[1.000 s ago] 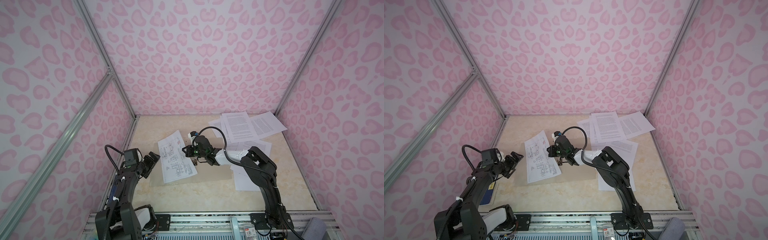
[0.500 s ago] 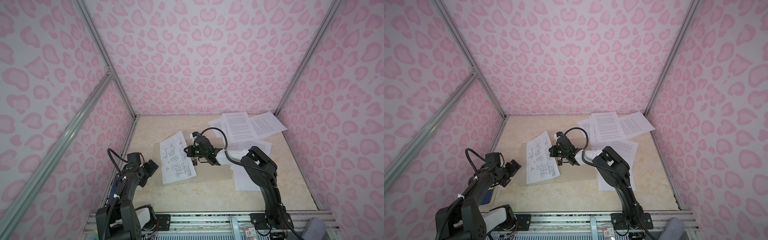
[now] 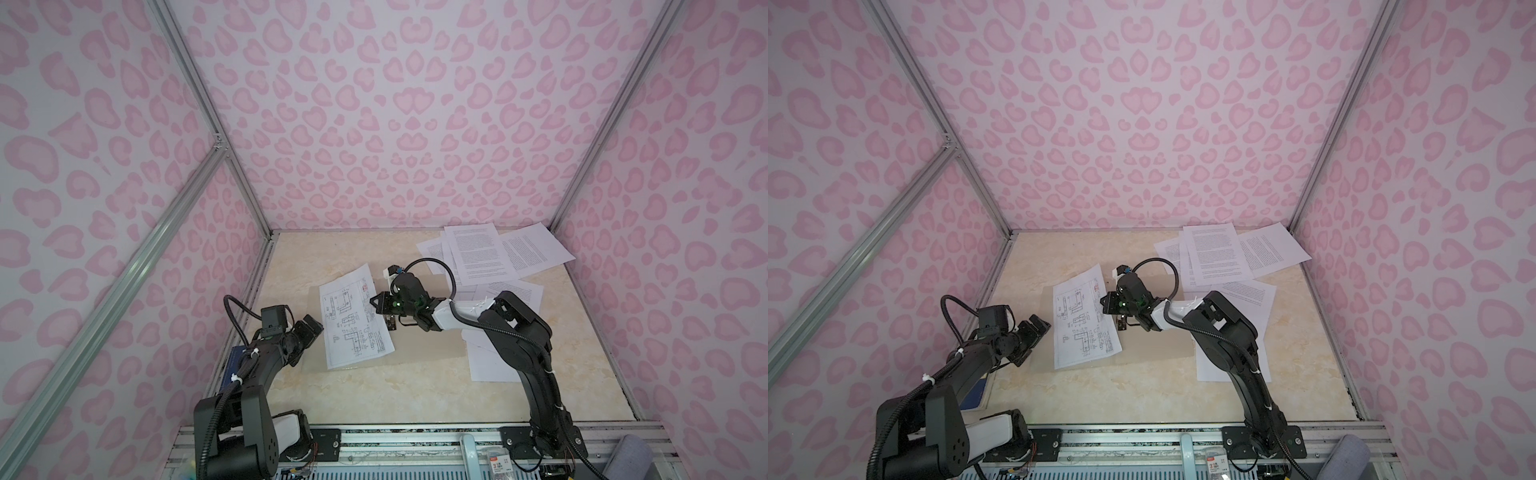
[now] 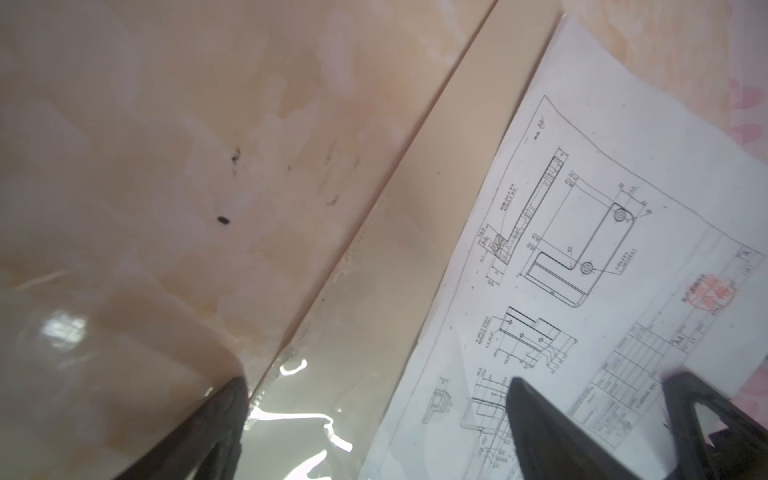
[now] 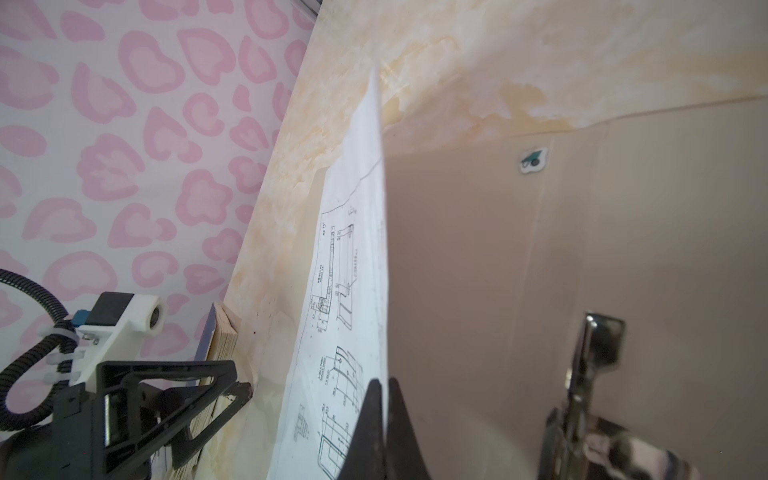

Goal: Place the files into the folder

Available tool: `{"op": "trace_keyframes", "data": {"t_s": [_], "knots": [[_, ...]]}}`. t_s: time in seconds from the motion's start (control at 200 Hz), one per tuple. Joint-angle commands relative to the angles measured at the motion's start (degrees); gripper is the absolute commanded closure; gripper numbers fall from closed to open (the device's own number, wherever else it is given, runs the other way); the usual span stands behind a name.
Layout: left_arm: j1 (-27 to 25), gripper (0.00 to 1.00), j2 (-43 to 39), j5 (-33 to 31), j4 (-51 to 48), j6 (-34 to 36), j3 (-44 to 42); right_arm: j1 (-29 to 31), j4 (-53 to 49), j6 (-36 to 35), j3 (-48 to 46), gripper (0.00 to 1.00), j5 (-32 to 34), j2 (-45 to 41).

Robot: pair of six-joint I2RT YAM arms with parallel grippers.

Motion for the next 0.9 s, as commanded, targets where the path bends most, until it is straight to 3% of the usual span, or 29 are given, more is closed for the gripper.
{"op": "trace_keyframes", "data": {"t_s": [0.0,0.295,0.545,0.68,0.9], "knots": [[-0.67,0.02,-0.64,2.86,-4.16,-1.91,-0.89,0.38,2.85,2.00,0.58,1.00,-0.64,1.25],[-1.57,0.02,-1.25,3.36,-4.04,-2.28,-1.60,1.77,4.41,5.50,3.20,1.00,-1.42,4.44],[-1.57,0.02,-1.87,2.87,-5.06,-1.28,-1.09,0.76,-4.31,0.23,1.31,1.00,2.99,0.71],[-1.57,0.02,-1.99,2.50,-5.27,-1.10,-0.86,0.15,-9.36,-2.65,1.67,0.75,2.41,-0.48],[-1.48,0.02,-1.78,2.40,-5.25,-1.18,-0.78,-0.04,-12.75,-4.48,0.81,0.65,-1.12,-1.81]]}}
